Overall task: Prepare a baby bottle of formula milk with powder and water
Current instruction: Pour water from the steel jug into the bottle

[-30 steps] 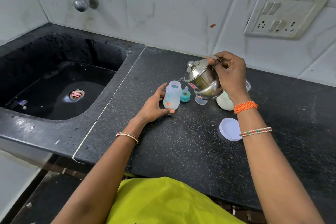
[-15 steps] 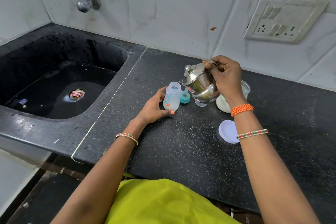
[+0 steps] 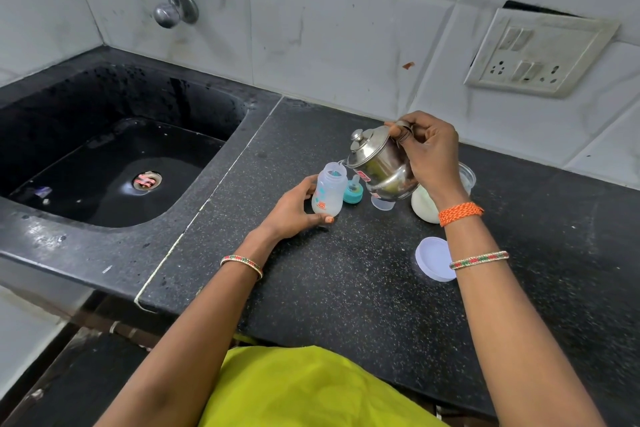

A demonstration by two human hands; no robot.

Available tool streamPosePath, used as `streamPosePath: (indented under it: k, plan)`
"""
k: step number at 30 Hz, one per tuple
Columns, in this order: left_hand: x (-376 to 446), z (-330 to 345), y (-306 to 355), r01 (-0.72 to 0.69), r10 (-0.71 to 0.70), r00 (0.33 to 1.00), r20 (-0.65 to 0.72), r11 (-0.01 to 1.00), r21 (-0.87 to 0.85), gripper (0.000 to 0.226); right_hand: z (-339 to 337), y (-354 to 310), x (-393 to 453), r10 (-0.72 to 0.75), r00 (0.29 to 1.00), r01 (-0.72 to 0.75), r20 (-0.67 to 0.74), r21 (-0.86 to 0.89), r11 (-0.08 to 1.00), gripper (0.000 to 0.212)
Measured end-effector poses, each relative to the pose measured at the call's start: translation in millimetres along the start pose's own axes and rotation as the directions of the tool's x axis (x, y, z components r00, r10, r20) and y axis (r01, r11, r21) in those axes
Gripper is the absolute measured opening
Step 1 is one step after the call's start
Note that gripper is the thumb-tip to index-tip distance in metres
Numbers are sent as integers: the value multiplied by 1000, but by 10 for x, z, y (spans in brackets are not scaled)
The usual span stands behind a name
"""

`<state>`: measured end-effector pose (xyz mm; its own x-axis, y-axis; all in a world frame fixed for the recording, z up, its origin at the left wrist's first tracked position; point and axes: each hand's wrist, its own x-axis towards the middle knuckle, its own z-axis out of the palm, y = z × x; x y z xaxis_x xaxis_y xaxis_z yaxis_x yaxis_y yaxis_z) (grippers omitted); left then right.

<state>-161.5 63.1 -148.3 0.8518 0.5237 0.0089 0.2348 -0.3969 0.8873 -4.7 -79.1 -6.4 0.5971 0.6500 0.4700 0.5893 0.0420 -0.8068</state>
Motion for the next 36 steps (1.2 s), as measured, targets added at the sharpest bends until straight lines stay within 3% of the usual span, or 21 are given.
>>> streamPosePath:
  k: [11,25,36]
  plan:
    - [15,-25,-40,20,-20,1000,4,999,-44,78,32,-22,-17,10,1000,-9,17,-57,998,3]
    - [40,-22,-73,23,-24,1000,-15,997,-75,68,25,-56,-4,-9,999,15,46,-134,991,3]
    - [21,-26,-23,18,-19,1000,-19,998,-67,66,38,19,-10,9,999,-6,35,-73,997,4]
